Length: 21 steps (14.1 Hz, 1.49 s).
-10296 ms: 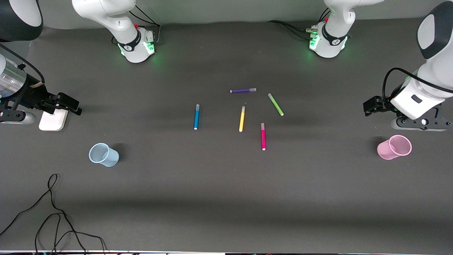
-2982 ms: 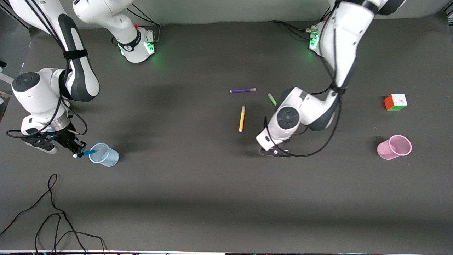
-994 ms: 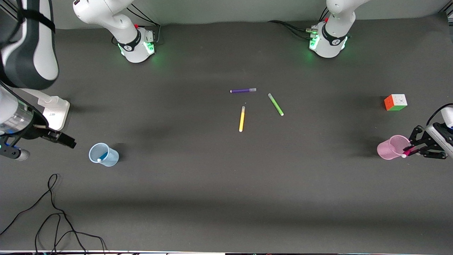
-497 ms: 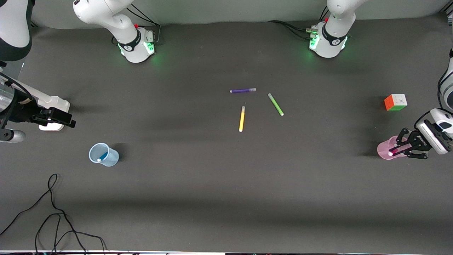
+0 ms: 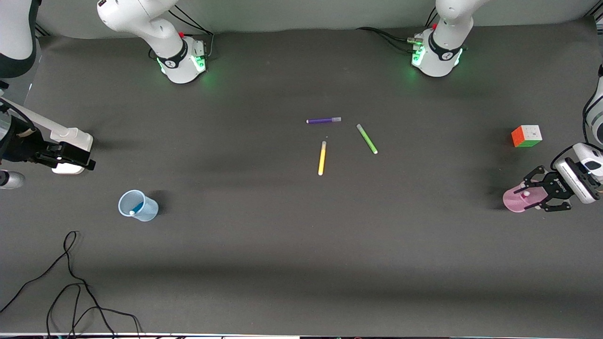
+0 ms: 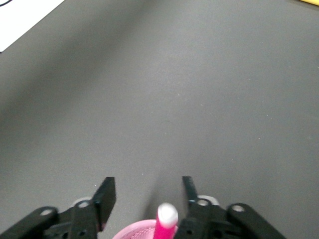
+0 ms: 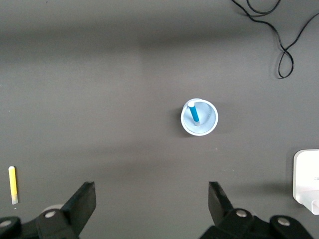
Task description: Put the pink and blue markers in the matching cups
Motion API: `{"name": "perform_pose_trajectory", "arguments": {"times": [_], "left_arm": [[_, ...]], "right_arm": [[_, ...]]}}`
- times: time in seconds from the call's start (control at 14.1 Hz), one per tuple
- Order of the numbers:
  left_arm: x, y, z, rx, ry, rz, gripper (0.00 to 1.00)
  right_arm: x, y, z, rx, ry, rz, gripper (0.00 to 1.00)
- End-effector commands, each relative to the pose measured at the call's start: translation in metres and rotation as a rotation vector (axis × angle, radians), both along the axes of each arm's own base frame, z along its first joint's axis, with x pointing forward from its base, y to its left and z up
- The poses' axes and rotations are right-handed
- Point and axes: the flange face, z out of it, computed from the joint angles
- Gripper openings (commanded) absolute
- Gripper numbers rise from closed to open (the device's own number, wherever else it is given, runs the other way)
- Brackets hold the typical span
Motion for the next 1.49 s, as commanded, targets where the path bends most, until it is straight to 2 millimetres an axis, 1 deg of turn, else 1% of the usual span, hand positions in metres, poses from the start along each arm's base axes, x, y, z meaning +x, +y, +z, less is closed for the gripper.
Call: {"name": "perform_pose_trajectory", "arguments": {"times": [0.0, 0.07, 0.21, 0.36, 0.5, 0.64, 0.78, 0.85, 0.92, 1.07, 1.14, 1.21, 1.35, 1.42], "left_arm": [[-0.001, -0.001, 0.017, -0.020, -0.028, -0.011, 1.00], [0.002, -0.002, 0.030, -0.016, -0.040, -0.009, 1.00], [0.013, -0.008, 0.070, 0.015, -0.023, 0.041, 1.00], [0.019, -0.028, 0.113, 0.083, 0.045, 0.088, 1.00], [0.025, -0.060, 0.159, 0.133, 0.127, 0.176, 1.00], [0.032, -0.098, 0.205, 0.202, 0.244, 0.289, 1.00], [0.038, -0.143, 0.247, 0.257, 0.371, 0.427, 1.00], [0.040, -0.164, 0.268, 0.288, 0.433, 0.498, 1.00], [0.038, -0.186, 0.285, 0.305, 0.514, 0.598, 1.00], [0.034, -0.221, 0.305, 0.338, 0.617, 0.768, 1.00], [0.032, -0.238, 0.309, 0.374, 0.638, 0.813, 1.00], [0.029, -0.254, 0.309, 0.415, 0.652, 0.839, 1.00], [0.019, -0.269, 0.306, 0.461, 0.725, 0.923, 1.00], [0.014, -0.278, 0.304, 0.489, 0.755, 0.951, 1.00]], "right_arm": [[-0.002, -0.013, 0.004, 0.036, 0.008, -0.040, 1.00], [0.000, -0.018, 0.000, 0.045, 0.015, -0.043, 1.00], [0.001, -0.020, -0.003, 0.057, 0.021, -0.033, 1.00], [0.001, -0.018, -0.006, 0.022, 0.028, -0.023, 1.00], [0.001, -0.018, -0.004, 0.012, 0.019, -0.020, 1.00], [0.000, -0.024, 0.000, 0.001, -0.007, -0.026, 1.00], [-0.008, -0.025, -0.003, 0.017, -0.036, -0.024, 1.00], [-0.014, -0.025, -0.003, 0.026, -0.044, -0.020, 1.00], [-0.023, -0.028, 0.000, 0.033, -0.044, -0.022, 1.00], [-0.039, -0.028, 0.000, 0.043, -0.034, -0.021, 1.00], [-0.045, -0.029, 0.003, 0.047, -0.037, -0.025, 1.00], [-0.047, -0.028, 0.006, 0.048, -0.040, -0.021, 1.00], [-0.055, -0.034, 0.011, 0.051, -0.027, -0.026, 1.00], [-0.058, -0.032, 0.012, 0.052, -0.013, -0.021, 1.00]]}}
